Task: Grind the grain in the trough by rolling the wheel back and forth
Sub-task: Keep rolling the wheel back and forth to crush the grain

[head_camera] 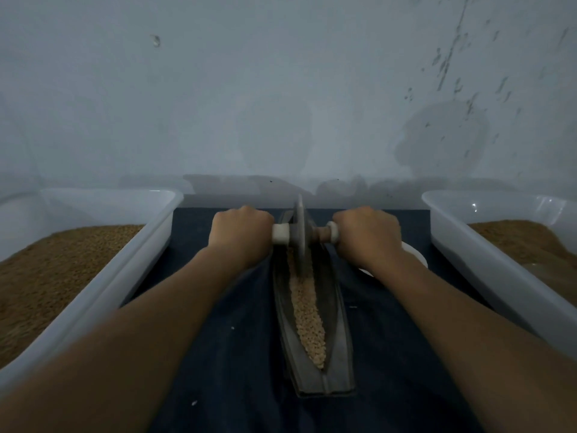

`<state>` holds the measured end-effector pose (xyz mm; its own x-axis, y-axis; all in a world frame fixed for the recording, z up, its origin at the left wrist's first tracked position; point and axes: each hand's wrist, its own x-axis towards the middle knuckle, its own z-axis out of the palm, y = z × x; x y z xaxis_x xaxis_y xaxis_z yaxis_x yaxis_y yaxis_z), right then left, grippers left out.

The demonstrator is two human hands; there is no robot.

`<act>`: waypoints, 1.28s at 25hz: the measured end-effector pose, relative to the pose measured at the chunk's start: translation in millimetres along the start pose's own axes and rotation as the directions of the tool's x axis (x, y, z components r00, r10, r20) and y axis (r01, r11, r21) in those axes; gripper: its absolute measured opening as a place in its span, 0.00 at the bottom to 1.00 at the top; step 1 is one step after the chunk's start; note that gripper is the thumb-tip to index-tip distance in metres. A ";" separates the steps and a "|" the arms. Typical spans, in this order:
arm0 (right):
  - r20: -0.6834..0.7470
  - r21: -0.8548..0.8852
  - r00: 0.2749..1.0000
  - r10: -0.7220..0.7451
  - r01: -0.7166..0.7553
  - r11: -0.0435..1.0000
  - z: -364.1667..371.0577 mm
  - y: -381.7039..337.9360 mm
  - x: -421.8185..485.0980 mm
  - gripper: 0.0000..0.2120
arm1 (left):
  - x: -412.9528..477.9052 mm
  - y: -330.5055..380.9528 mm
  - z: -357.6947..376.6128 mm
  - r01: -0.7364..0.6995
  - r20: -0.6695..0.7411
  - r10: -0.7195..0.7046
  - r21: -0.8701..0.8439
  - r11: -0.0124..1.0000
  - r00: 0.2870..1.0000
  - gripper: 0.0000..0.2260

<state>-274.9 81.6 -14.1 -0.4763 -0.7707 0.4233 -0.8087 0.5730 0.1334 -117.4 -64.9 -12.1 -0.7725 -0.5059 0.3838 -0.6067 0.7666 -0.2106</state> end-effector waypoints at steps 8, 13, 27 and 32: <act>-0.137 -0.108 0.981 -0.139 0.125 0.986 -17.6 18.8 -99.3 0.15 | -86.0 -3.9 -21.6 -0.228 -0.276 0.234 0.055 0.972 0.932 0.28; -0.011 -0.014 0.999 -0.041 0.041 0.999 -2.1 4.9 -36.5 0.11 | -34.8 5.2 2.3 -0.024 -0.104 0.030 0.057 0.998 0.994 0.05; -0.072 -0.073 0.990 -0.118 0.113 0.991 -7.6 9.5 -61.4 0.14 | -66.6 4.8 -5.8 -0.045 -0.100 0.051 0.059 0.997 0.994 0.08; 0.030 0.025 1.000 0.001 -0.002 1.000 -0.6 3.2 -20.6 0.07 | -17.0 10.0 -14.7 -0.031 -0.013 0.033 0.085 0.996 0.999 0.07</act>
<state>-267.5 99.4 -21.8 -0.4877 -0.7780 0.3961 -0.8160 0.5675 0.1098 -107.6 -42.8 -7.5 -0.7893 -0.4754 0.3887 -0.5959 0.7457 -0.2981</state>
